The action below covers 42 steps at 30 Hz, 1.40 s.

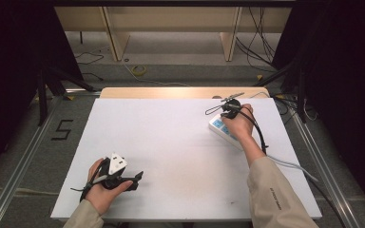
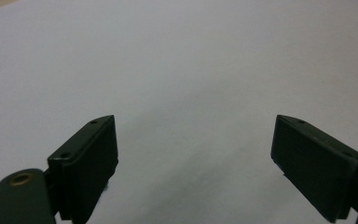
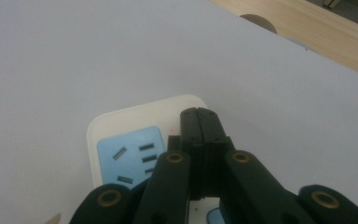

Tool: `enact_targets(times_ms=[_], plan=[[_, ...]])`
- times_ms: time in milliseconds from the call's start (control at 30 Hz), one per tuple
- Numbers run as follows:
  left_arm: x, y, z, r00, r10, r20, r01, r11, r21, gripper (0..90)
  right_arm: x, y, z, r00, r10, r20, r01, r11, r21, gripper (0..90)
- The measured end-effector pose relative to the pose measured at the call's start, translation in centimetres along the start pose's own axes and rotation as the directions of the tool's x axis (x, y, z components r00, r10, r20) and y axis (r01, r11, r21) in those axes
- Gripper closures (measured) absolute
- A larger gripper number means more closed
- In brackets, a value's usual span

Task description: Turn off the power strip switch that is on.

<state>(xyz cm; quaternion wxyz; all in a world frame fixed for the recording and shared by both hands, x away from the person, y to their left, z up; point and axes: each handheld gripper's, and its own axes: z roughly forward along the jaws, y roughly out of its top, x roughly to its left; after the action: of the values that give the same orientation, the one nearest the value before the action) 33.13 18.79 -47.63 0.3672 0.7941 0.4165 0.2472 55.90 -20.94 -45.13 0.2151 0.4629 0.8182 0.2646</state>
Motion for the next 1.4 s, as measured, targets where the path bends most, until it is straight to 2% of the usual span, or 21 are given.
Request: enact_targets(times_ms=[167,533,1333,1400], plan=[[-0.01,0.00,0.00,1.0000,-0.001,0.000,0.001,1.0000,-0.001,14.4,-0.05,0.00,0.00,0.9999,0.013,-0.003,-0.013,1.000,0.002,90.0],[-0.07,0.01,0.02,1.0000,0.003,0.002,-0.003,1.0000,0.000,14.4,0.00,0.09,0.02,1.0000,0.006,0.004,-0.006,1.000,0.021,90.0],[-0.01,-0.04,0.03,1.0000,0.000,0.000,0.000,1.0000,0.003,14.4,-0.11,-0.24,-0.03,0.9998,0.020,-0.002,-0.020,1.000,-0.006,90.0],[-0.02,-0.05,0.03,1.0000,-0.001,0.001,0.001,1.0000,0.004,14.4,-0.11,-0.21,-0.18,0.9998,0.018,0.001,-0.018,1.000,-0.025,90.0]])
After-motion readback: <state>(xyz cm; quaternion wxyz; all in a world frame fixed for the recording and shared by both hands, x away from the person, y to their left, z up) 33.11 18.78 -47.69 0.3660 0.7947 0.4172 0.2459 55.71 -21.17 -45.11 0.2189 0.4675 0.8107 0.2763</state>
